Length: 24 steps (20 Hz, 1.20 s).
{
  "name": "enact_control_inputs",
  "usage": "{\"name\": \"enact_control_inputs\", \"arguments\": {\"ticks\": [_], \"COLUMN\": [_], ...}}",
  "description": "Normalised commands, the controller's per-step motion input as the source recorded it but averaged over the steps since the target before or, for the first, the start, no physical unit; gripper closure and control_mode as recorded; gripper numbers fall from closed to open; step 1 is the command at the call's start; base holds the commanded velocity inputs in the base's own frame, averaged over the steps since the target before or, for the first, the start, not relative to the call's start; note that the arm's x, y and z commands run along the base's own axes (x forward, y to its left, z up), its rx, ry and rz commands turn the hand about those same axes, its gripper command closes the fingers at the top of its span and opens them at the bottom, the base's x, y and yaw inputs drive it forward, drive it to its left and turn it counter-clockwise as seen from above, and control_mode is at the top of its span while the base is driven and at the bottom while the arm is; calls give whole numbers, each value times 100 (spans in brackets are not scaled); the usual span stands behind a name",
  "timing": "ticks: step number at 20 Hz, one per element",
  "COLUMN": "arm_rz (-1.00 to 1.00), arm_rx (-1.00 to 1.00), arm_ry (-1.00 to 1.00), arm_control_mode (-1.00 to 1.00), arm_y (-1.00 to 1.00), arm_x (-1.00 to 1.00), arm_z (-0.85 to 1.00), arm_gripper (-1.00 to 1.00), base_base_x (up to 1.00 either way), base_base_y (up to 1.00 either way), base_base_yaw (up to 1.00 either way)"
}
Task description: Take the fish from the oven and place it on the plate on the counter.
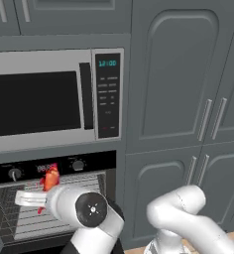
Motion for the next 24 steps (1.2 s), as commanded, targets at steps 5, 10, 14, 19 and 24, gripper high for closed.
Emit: {"name": "enact_control_inputs", "arguments": {"ticks": [5,10,14,19,24], "arm_rz": [-1,0,0,1,7], "arm_rx": [21,15,8,2,-9], "arm_ry": [2,15,34,33,7], "arm_control_mode": [-100,-100,-100,-100,-100], "arm_y": [-95,-90,-82,-75,-67], "arm_x": [-2,0,8,17,11], "arm_z": [99,67,42,16,0], "arm_gripper": [100,100,100,100,100], "base_base_x": [0,0,0,0,0], "base_base_y": [0,0,0,0,0], "base_base_yaw": [0,0,0,0,0]}}
